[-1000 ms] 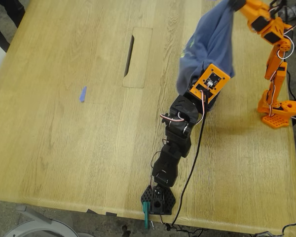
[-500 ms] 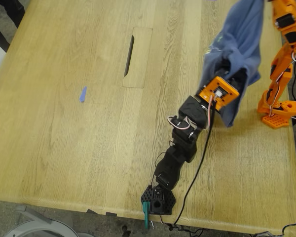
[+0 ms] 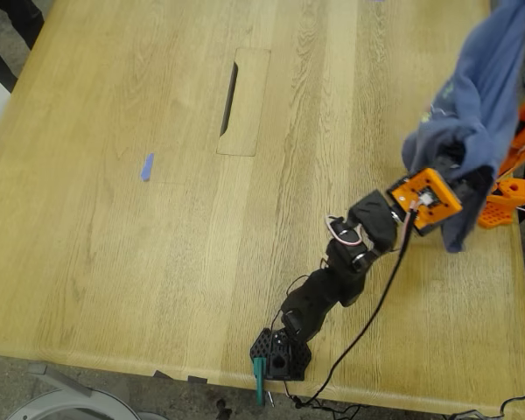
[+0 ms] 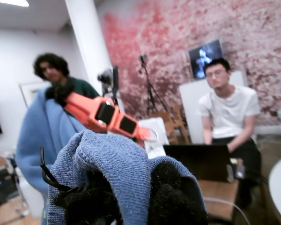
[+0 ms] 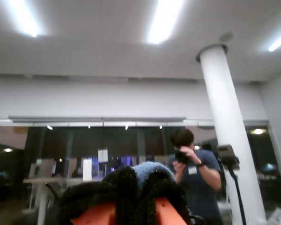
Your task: Fold a T-shirt
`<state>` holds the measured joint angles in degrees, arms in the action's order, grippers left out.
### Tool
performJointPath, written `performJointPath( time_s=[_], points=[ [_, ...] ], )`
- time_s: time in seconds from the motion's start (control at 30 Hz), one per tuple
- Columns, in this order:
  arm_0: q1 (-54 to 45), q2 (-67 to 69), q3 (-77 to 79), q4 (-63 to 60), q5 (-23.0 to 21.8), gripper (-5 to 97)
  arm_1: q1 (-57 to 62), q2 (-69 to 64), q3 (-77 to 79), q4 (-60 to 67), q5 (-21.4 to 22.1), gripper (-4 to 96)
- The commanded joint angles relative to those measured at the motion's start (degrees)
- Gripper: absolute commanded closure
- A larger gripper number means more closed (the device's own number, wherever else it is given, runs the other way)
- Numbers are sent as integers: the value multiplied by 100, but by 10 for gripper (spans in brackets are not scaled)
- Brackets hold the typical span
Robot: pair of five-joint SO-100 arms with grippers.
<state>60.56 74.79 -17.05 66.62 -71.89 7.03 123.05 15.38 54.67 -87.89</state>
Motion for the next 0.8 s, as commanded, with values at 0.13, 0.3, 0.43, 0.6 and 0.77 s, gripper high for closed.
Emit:
performJointPath(
  time_s=[0.13,0.3,0.43,0.6,0.77],
  points=[
    [-396,176,-246,1494,-563,918,237,2021,3375,-193,299,896],
    [-1099,387,-246,3270,-853,918,264,2522,4526,44,413,896],
    [-1934,404,-237,4192,-870,918,220,2971,5730,-9,457,899],
    [-2909,114,-158,4219,-809,918,211,3393,7295,-598,501,900],
    [-3744,2355,4157,4192,-835,918,211,3797,8508,-1143,633,900]
  ],
)
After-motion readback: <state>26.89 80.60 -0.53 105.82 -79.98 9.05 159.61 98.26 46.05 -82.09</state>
